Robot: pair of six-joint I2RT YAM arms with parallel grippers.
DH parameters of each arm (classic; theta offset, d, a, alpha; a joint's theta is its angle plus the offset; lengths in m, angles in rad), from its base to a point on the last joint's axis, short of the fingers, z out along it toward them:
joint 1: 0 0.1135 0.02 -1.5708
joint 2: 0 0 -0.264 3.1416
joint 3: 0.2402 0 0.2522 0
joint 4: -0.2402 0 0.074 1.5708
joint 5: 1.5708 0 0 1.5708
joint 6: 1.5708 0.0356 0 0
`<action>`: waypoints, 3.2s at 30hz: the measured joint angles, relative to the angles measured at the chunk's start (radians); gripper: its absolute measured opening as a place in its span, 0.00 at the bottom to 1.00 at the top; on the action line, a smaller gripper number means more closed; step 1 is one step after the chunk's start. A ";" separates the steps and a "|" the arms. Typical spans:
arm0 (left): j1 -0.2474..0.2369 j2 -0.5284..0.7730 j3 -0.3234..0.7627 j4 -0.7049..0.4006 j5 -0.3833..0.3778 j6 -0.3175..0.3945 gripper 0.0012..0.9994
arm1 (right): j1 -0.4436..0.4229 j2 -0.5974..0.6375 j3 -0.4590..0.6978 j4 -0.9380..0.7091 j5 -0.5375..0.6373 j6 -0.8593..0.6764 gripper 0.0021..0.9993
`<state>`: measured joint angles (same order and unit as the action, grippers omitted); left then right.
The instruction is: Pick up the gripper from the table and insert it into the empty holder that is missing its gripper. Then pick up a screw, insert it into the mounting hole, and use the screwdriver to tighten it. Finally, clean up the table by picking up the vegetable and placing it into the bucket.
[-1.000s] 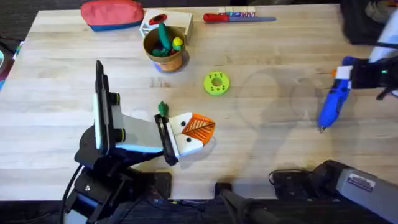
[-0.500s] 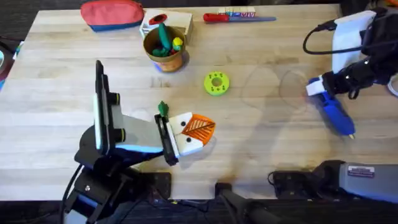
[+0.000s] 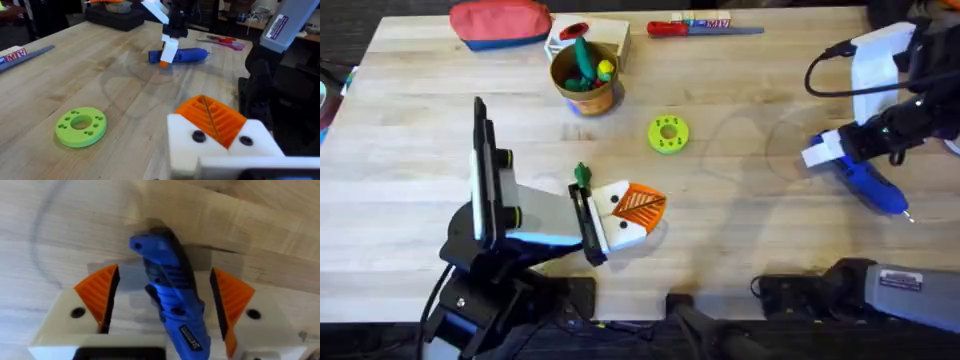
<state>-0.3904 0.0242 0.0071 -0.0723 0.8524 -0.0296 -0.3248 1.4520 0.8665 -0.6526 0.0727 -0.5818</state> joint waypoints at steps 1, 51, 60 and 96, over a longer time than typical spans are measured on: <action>0.000 0.000 0.000 0.000 0.000 0.000 0.01 | 0.000 -0.016 0.000 -0.007 -0.020 -0.017 0.99; 0.000 0.000 0.000 0.000 0.000 0.000 0.01 | -0.059 0.086 0.034 -0.004 -0.062 -0.446 0.12; 0.000 0.000 0.000 0.000 0.000 0.000 0.01 | -0.048 0.086 0.034 -0.013 -0.059 -0.440 0.01; 0.000 0.000 0.000 0.000 0.000 0.000 0.01 | 0.021 -0.592 0.105 -0.096 -0.183 0.457 0.00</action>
<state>-0.3901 0.0242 0.0071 -0.0723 0.8524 -0.0299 -0.3038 0.8602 0.9714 -0.7482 -0.1103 -0.1245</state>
